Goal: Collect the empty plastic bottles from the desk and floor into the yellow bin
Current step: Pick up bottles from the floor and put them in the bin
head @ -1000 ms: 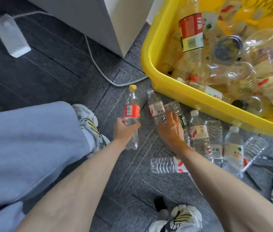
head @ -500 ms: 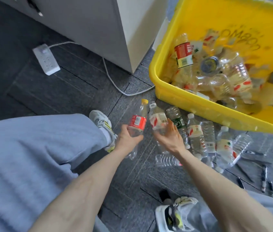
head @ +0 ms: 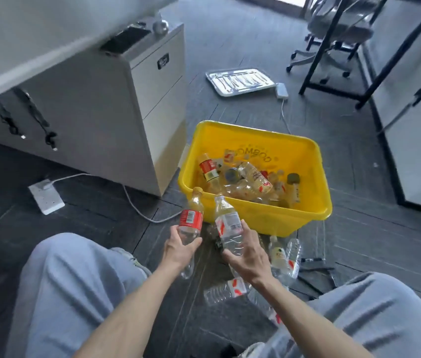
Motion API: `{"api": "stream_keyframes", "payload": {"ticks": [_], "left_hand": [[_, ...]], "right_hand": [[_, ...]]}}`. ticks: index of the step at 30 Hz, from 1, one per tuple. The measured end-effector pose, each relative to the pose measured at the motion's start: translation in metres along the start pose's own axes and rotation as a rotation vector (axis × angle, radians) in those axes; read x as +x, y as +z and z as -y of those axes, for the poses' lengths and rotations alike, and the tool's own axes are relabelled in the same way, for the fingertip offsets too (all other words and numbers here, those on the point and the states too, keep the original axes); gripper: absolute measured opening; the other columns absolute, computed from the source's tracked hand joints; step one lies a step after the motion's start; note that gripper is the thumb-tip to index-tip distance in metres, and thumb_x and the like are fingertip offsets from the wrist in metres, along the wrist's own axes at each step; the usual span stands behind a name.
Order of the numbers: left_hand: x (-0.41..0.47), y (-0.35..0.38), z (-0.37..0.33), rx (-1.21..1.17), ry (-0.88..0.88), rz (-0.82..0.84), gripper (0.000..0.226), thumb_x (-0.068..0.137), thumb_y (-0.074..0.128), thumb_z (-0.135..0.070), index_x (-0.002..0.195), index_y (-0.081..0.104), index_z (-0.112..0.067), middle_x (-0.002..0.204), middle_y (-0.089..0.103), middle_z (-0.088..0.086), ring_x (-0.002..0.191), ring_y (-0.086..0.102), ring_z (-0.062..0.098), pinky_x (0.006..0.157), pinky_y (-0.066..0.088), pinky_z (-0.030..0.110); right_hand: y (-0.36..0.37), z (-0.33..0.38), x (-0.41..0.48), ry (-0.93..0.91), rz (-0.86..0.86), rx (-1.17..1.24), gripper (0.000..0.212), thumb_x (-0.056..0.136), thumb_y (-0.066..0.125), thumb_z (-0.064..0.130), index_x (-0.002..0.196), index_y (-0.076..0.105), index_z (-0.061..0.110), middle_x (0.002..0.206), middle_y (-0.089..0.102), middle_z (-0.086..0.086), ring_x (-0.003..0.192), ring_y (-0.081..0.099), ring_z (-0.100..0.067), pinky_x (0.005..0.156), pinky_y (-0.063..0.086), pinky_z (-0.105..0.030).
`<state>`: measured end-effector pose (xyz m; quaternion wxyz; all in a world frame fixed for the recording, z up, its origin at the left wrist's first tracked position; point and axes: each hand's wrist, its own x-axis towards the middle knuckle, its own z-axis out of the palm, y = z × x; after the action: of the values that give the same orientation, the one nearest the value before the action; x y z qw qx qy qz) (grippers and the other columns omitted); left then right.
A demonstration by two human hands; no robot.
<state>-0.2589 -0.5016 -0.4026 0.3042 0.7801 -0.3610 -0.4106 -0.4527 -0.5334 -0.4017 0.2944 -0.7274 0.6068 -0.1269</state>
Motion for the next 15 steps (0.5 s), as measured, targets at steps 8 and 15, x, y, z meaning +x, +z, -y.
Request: {"api": "stream_keyframes", "payload": {"ticks": [8,15], "left_hand": [[-0.022,0.004,-0.042,0.038,0.068,0.057,0.081,0.086,0.068,-0.034,0.147,0.019,-0.017,0.134,0.051,0.009,0.120,0.052,0.027,0.098,0.042,0.036],[-0.018,0.016,-0.075,0.043,0.003,0.095,0.092,0.080,0.067,-0.038,0.150,0.011,-0.018,0.138,0.046,0.010,0.122,0.049,0.030,0.102,0.044,0.042]], "right_hand": [[-0.054,-0.017,-0.025,0.127,-0.135,0.046,0.098,0.082,0.065,0.053,0.155,0.006,0.026,0.141,0.038,-0.006,0.111,0.057,-0.027,0.085,0.052,-0.040],[-0.079,-0.023,-0.021,0.252,-0.243,0.252,0.092,0.081,0.066,0.047,0.154,0.016,0.022,0.145,0.040,-0.008,0.124,0.049,-0.027,0.096,0.045,-0.046]]}}
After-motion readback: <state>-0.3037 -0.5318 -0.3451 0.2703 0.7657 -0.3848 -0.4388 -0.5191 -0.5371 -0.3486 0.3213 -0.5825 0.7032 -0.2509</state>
